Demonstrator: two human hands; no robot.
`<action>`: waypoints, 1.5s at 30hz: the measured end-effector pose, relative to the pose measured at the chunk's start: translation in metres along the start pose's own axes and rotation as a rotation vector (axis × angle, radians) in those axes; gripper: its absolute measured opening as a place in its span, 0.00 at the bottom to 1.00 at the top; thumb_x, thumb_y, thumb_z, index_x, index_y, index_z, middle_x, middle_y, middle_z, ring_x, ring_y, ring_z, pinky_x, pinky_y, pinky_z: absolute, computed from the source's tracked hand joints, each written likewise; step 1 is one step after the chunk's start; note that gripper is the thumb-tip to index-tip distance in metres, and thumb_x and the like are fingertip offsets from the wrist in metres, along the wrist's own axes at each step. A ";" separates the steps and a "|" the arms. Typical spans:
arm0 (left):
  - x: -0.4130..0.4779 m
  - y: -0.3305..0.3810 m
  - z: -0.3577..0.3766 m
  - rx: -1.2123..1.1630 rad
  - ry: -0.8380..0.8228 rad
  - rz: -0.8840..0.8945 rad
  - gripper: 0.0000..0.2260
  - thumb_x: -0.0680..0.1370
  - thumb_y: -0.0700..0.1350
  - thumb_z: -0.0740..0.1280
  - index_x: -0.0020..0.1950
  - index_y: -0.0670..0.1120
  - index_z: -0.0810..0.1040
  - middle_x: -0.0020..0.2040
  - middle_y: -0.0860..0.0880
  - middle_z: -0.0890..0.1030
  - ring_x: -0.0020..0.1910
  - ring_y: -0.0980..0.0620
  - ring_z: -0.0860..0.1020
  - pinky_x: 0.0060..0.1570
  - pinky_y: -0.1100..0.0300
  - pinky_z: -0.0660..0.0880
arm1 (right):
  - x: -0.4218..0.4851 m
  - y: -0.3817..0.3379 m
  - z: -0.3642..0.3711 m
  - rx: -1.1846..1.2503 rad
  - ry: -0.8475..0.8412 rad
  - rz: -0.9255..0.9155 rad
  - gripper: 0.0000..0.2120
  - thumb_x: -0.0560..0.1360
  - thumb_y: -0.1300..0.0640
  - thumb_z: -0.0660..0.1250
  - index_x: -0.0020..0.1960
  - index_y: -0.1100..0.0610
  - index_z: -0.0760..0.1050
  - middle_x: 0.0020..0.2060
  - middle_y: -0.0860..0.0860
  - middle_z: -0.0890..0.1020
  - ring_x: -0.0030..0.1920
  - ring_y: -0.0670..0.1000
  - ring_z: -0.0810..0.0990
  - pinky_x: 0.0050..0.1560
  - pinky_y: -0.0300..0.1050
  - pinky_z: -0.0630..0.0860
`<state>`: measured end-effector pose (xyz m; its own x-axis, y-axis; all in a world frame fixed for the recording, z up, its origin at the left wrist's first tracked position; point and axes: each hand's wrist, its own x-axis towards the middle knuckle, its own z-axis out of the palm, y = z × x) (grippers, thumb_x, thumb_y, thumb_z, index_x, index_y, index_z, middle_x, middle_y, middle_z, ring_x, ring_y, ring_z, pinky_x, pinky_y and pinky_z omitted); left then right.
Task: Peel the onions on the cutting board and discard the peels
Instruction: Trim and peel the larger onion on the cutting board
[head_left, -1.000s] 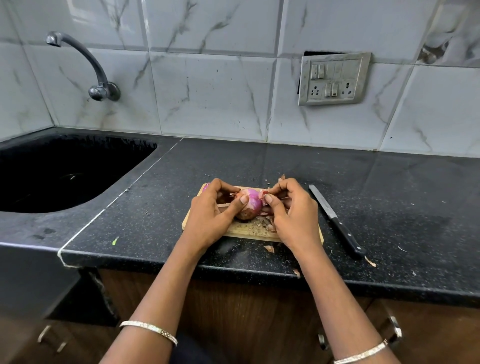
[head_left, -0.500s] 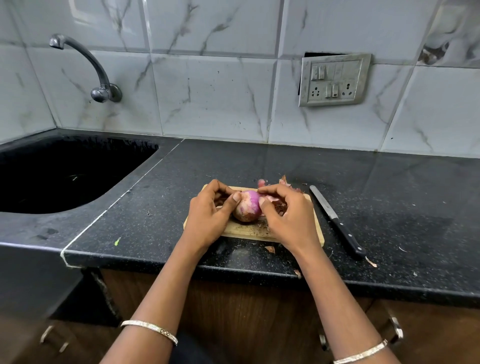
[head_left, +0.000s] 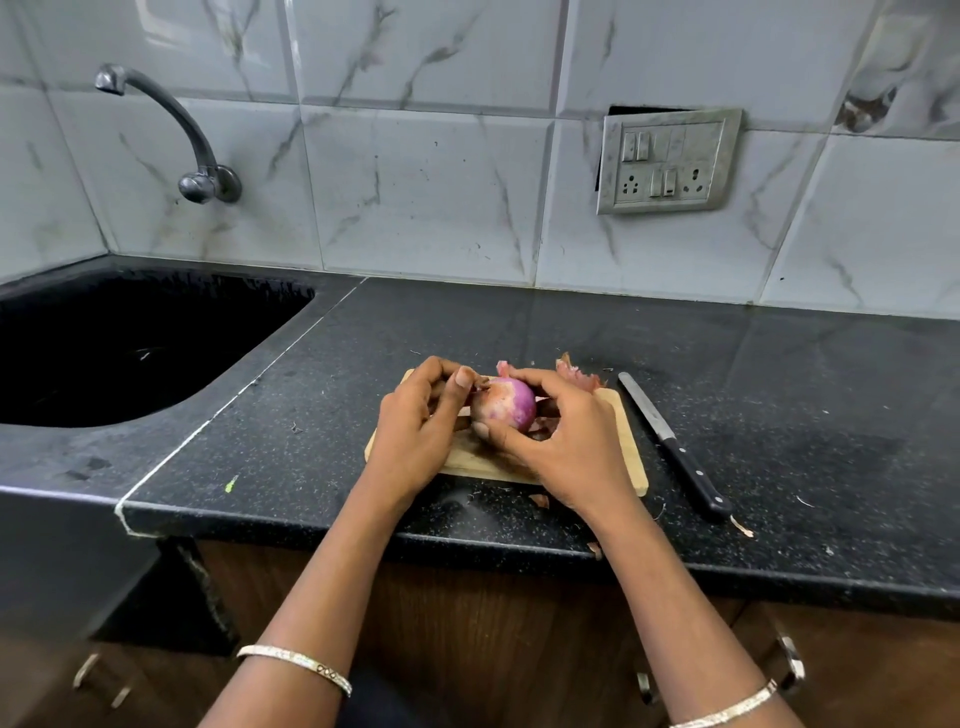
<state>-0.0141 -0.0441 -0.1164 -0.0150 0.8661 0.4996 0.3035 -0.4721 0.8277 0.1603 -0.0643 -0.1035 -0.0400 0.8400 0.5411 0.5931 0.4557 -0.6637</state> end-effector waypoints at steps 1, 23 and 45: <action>-0.001 0.002 0.000 -0.057 -0.023 -0.015 0.11 0.83 0.53 0.64 0.56 0.48 0.81 0.52 0.51 0.86 0.54 0.53 0.84 0.54 0.53 0.81 | 0.001 0.001 -0.001 0.058 0.027 0.018 0.29 0.65 0.39 0.80 0.63 0.47 0.80 0.56 0.38 0.83 0.57 0.32 0.77 0.63 0.38 0.75; -0.001 0.003 0.000 0.133 -0.024 0.106 0.26 0.67 0.60 0.77 0.62 0.54 0.79 0.58 0.55 0.79 0.55 0.63 0.78 0.60 0.62 0.77 | 0.003 -0.002 -0.002 0.063 0.140 -0.112 0.05 0.75 0.57 0.75 0.50 0.51 0.86 0.45 0.41 0.86 0.50 0.40 0.82 0.65 0.51 0.73; -0.005 0.013 0.003 0.114 -0.028 0.064 0.26 0.65 0.50 0.83 0.56 0.46 0.77 0.51 0.61 0.80 0.51 0.72 0.75 0.42 0.70 0.78 | 0.004 -0.009 0.003 -0.021 0.057 0.028 0.06 0.81 0.58 0.67 0.49 0.60 0.80 0.41 0.50 0.82 0.42 0.42 0.76 0.48 0.18 0.60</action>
<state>-0.0069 -0.0543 -0.1093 0.0336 0.8397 0.5419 0.4094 -0.5062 0.7590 0.1526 -0.0639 -0.0968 0.0230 0.8340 0.5513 0.6100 0.4252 -0.6686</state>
